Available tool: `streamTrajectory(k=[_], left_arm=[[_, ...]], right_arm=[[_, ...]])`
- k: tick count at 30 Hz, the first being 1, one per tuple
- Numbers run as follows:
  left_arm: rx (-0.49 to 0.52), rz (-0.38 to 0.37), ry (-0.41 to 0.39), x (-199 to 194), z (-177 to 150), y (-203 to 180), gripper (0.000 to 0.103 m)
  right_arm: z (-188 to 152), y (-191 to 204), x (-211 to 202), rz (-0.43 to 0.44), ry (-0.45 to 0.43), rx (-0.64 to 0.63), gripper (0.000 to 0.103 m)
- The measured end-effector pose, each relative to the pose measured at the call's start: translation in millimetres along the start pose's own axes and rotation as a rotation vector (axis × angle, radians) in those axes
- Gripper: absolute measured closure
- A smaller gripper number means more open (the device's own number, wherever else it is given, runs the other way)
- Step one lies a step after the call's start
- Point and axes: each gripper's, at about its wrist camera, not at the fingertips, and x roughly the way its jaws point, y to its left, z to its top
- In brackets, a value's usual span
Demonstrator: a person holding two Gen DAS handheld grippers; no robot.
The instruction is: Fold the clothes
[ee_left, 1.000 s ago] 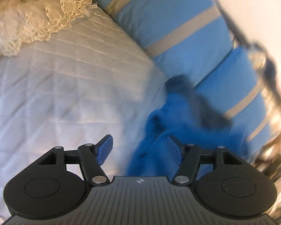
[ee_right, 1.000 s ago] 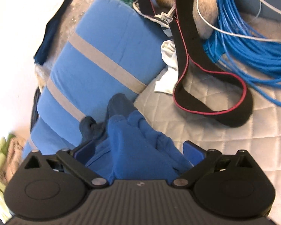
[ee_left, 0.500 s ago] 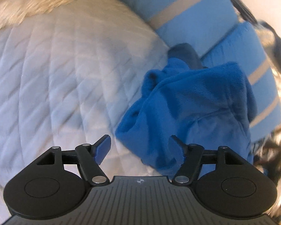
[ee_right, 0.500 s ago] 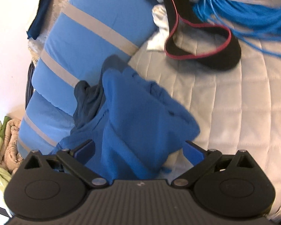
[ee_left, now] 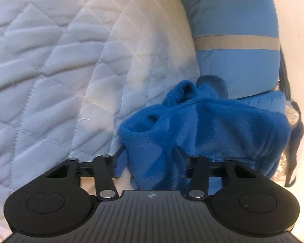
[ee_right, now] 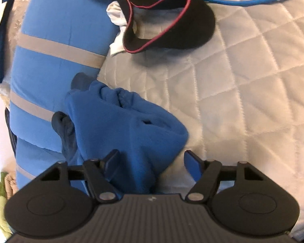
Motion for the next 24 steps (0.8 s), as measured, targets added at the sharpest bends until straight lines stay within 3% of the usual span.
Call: streamTrajectory(k=[1, 3, 6, 7, 16, 24], left_arm=[[0.0, 0.007, -0.003, 2.3, -0.6, -0.5, 0.07], [0.025, 0.033, -0.011, 4.3, -2.0, -5.7, 0.091], [0.109, 0.085, -0.022, 0.5, -4.8, -21.3, 0.095], [0.141, 0.101, -0.026, -2.8, -6.0, -27.1, 0.095], [0.223, 0.131, 0.034, -52.0, -11.9, -37.1, 0.097], [0.334, 0.194, 0.129, -101.4, -32.5, -37.0, 0.096]], right_arm=[[1.1, 1.5, 3.2, 0.004, -0.004, 0.001, 0.036], [2.0, 5.0, 8.3, -0.011, -0.016, 0.004, 0.039], [4.3, 12.9, 14.9, -0.052, -0.024, -0.038, 0.079], [5.4, 15.0, 13.8, -0.054, -0.024, -0.054, 0.084], [4.8, 23.0, -29.5, -0.045, -0.046, -0.155, 0.091], [-13.9, 14.8, -91.4, -0.068, 0.007, -0.209, 0.091]])
